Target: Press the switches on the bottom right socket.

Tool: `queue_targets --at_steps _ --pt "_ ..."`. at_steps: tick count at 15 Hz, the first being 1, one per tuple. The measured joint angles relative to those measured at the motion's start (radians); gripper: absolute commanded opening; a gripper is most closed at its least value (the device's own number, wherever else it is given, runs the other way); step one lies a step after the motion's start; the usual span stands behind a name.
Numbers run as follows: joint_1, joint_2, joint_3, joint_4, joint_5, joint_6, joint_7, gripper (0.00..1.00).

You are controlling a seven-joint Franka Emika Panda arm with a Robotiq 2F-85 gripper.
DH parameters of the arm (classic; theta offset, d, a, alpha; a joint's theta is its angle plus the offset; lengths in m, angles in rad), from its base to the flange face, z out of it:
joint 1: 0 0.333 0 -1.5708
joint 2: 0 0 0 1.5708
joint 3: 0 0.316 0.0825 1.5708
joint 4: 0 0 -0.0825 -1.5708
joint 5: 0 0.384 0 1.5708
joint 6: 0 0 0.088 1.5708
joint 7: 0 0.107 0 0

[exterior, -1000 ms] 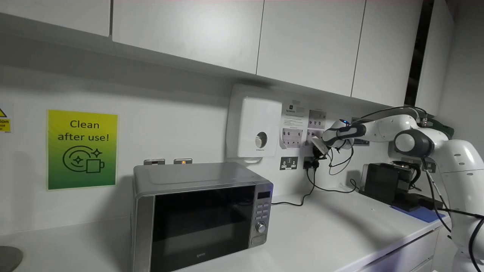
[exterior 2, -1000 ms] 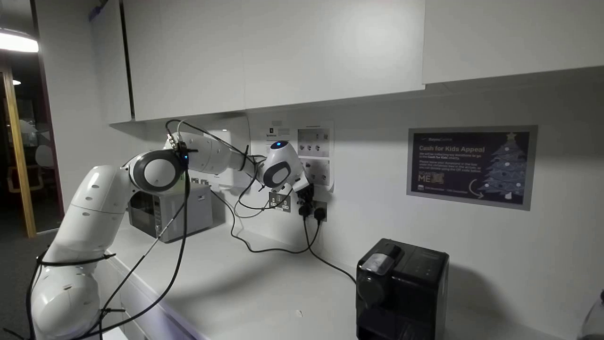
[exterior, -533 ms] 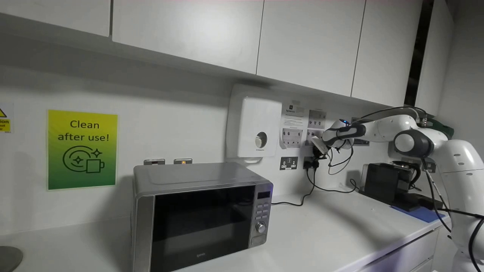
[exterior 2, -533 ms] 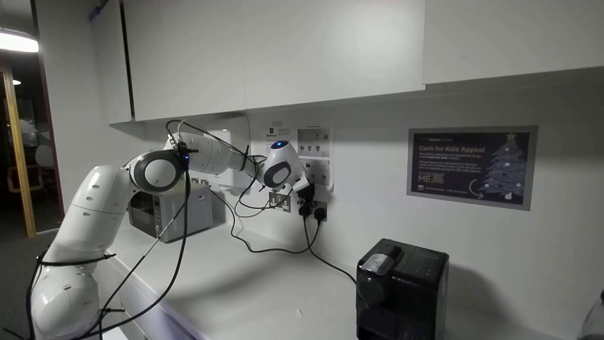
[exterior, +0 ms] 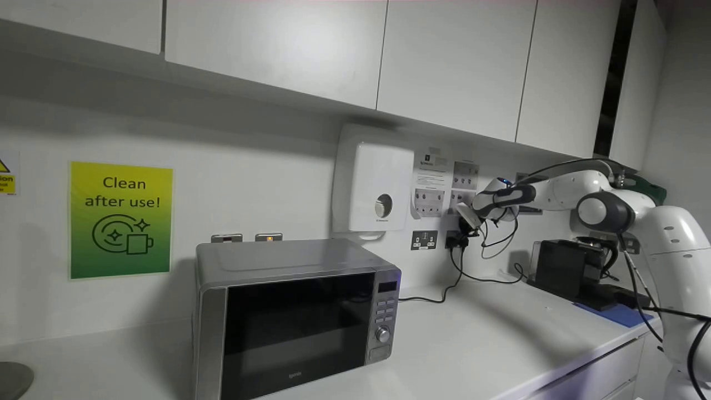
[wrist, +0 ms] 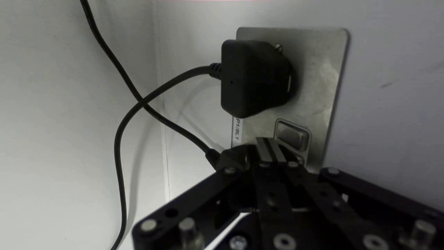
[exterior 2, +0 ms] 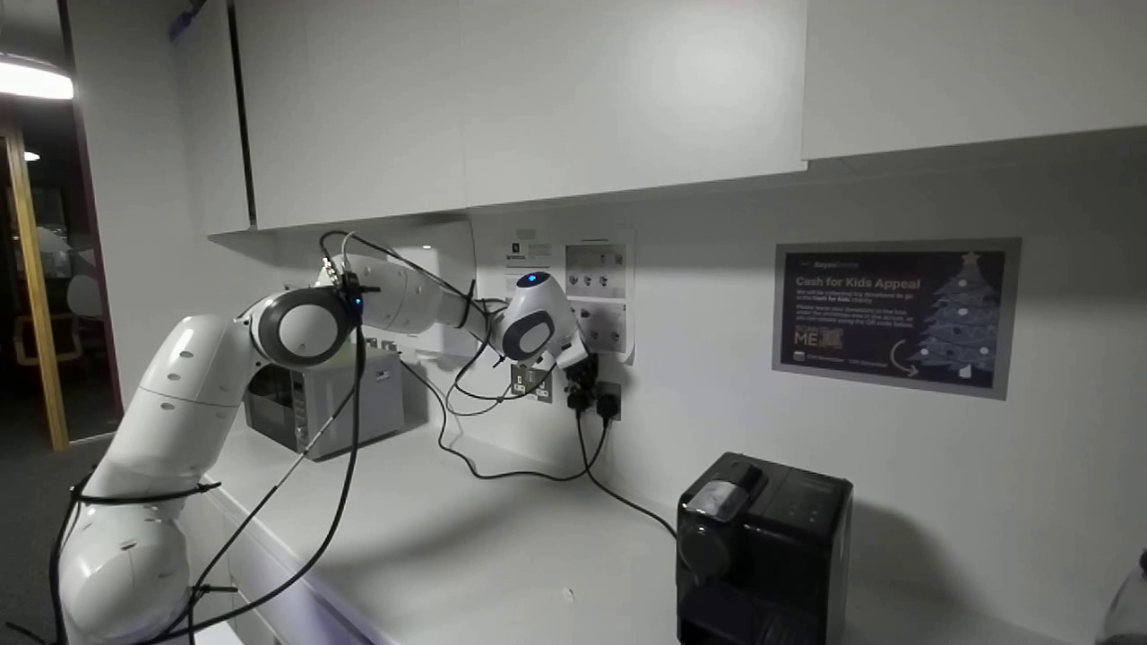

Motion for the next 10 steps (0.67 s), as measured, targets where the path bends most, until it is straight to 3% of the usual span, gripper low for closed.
queue_targets --at_steps 10 --pt "0.002 0.016 0.000 0.013 -0.025 -0.015 -0.012 0.00"
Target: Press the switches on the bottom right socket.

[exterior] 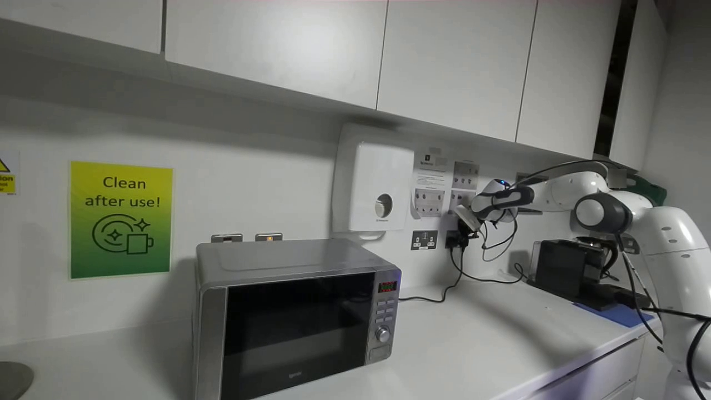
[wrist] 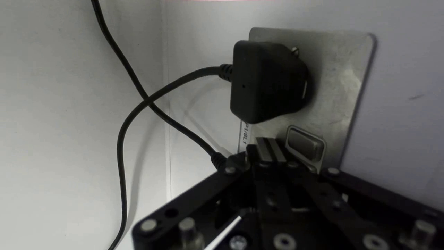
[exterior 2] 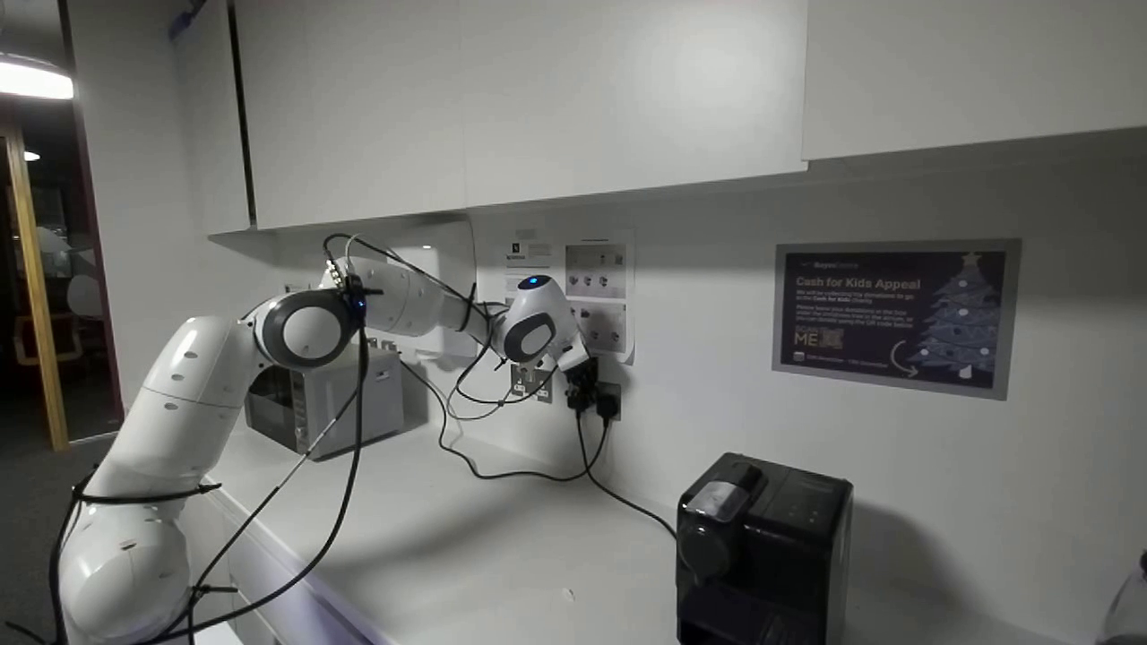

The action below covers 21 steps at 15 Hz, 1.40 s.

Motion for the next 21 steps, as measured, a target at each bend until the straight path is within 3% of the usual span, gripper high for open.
queue_targets --at_steps 10,21 --pt "-0.003 -0.030 0.008 0.001 -0.011 -0.141 -0.284 0.00" --pt "-0.003 -0.103 0.008 -0.017 -0.076 -0.535 -0.589 0.00"
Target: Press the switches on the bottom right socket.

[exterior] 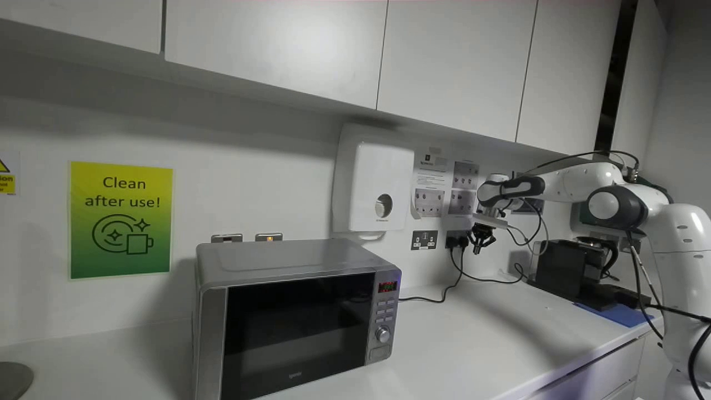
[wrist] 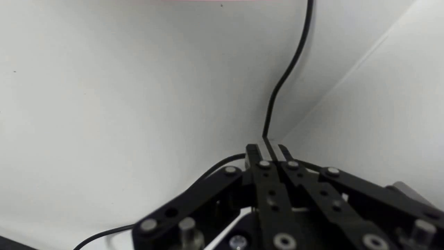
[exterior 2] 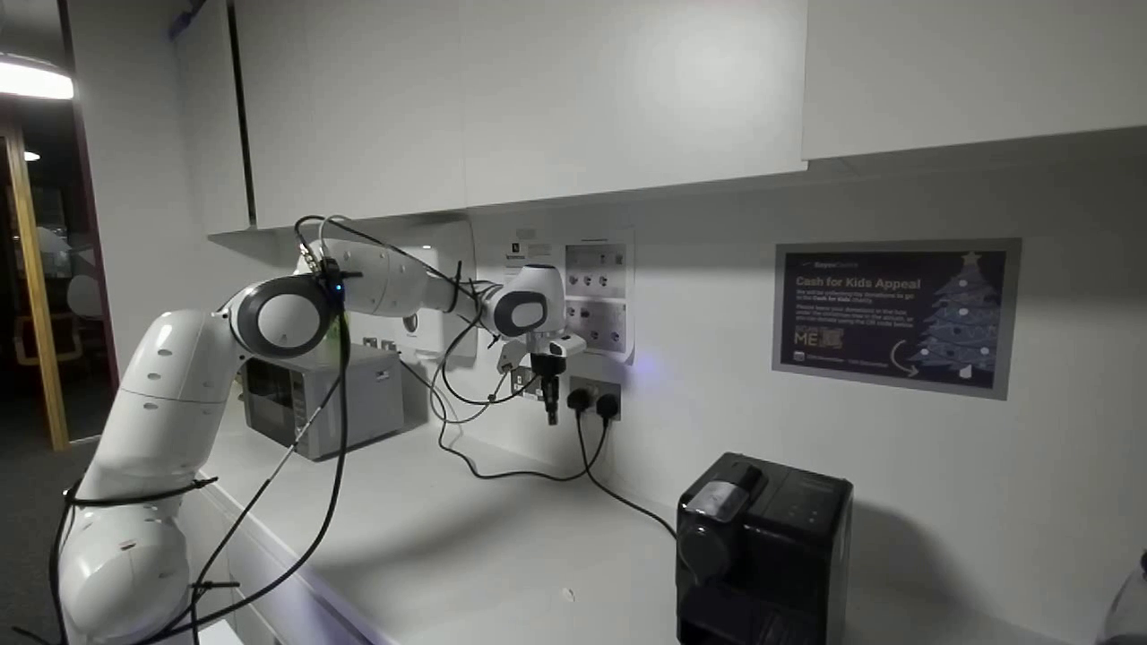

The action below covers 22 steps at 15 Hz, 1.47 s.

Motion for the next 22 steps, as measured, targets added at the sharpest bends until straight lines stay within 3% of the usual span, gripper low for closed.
queue_targets --at_steps 6,10,22 --pt "-0.007 -0.003 0.000 0.029 -0.044 -0.277 -0.215 0.00" --pt "-0.008 -0.003 0.000 0.049 -0.119 -0.396 -0.374 0.00" --pt "-0.008 0.004 0.000 0.077 -0.146 -0.444 -0.406 0.01"
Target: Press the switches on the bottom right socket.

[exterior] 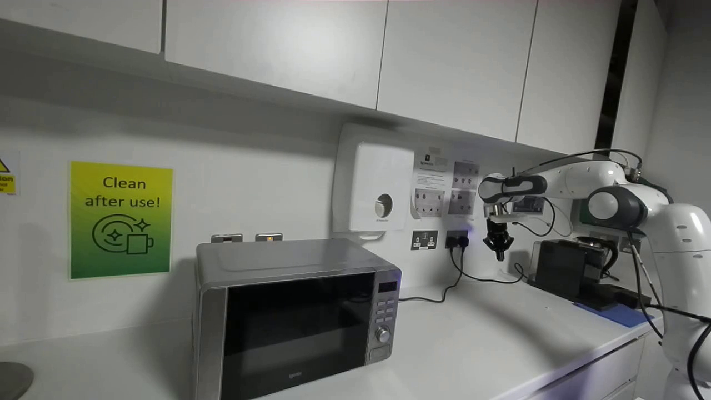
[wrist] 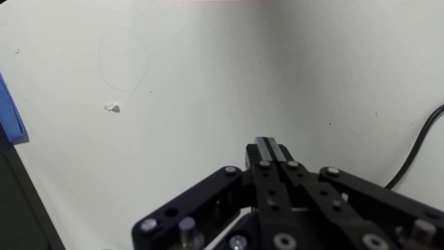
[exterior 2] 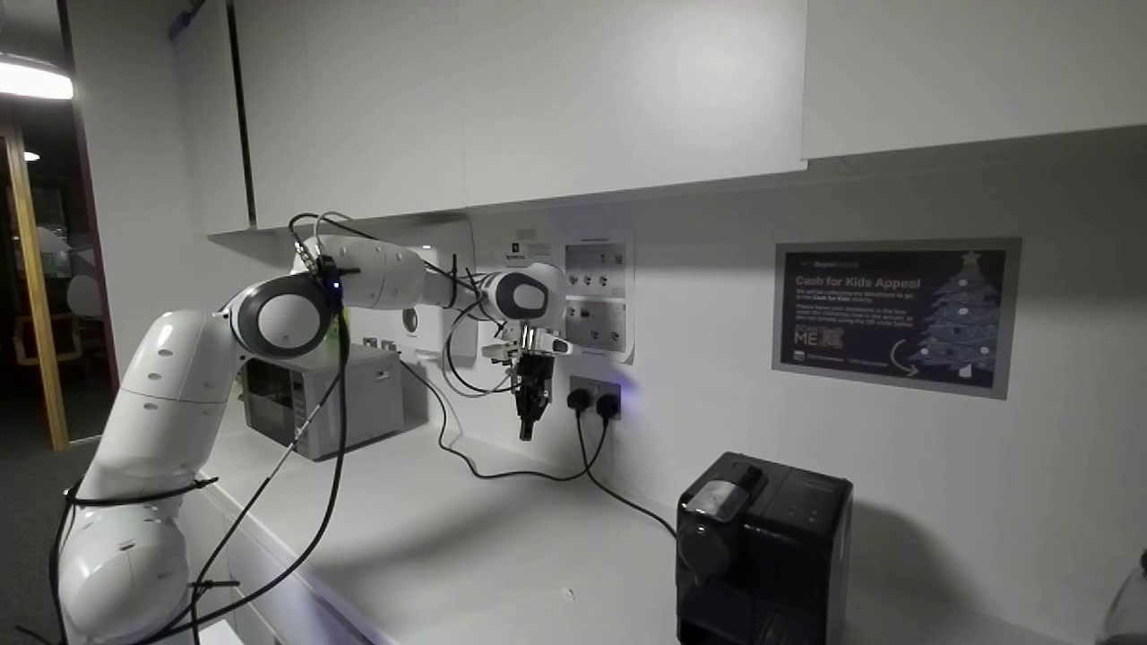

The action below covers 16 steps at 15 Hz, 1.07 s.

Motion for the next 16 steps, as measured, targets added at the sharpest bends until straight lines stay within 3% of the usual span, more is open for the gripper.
queue_targets --at_steps 7,16 --pt "0.009 -0.001 0.002 -0.030 -0.020 0.025 0.001 0.00" --pt "0.063 -0.150 0.052 -0.420 -0.238 0.232 -0.029 0.00"
